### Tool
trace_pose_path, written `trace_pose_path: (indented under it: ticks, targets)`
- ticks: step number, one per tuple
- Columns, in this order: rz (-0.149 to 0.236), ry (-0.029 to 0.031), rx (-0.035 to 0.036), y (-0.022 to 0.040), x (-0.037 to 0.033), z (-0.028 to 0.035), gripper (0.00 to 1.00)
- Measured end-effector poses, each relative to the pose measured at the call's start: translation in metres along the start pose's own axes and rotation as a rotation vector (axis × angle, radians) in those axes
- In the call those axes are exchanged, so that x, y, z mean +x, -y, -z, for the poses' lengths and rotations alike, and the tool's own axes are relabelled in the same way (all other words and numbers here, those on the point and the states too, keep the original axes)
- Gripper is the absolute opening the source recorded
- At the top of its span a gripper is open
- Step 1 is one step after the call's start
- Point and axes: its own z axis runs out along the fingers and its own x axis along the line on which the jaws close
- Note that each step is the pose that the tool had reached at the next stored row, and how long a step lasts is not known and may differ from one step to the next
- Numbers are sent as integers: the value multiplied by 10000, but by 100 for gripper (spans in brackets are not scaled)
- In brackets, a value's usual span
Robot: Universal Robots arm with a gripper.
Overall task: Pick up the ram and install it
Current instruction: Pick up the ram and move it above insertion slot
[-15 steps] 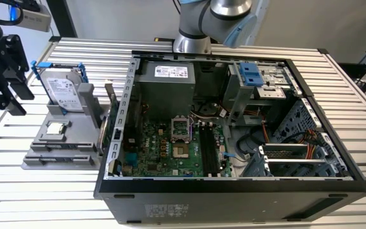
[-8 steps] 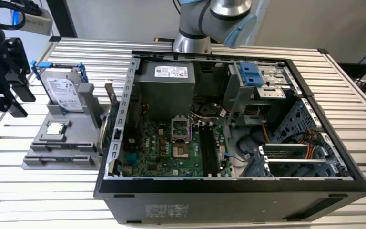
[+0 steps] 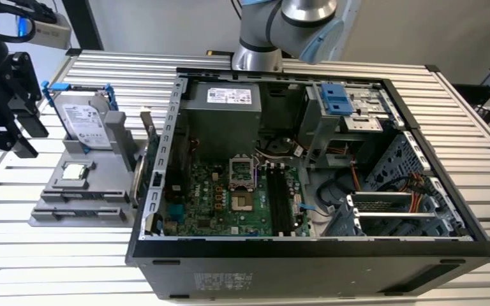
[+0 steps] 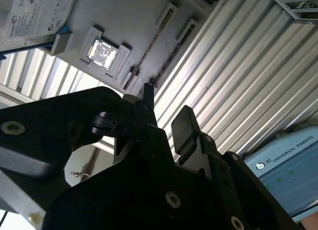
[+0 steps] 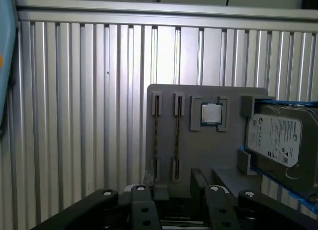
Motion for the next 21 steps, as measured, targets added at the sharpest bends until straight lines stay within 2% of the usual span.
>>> trace_pose_path:
  ticks: [6, 21]
  targets:
    - [0, 0, 1, -1, 1, -28, 100]
    - [0, 0, 0, -3, 6, -153, 100]
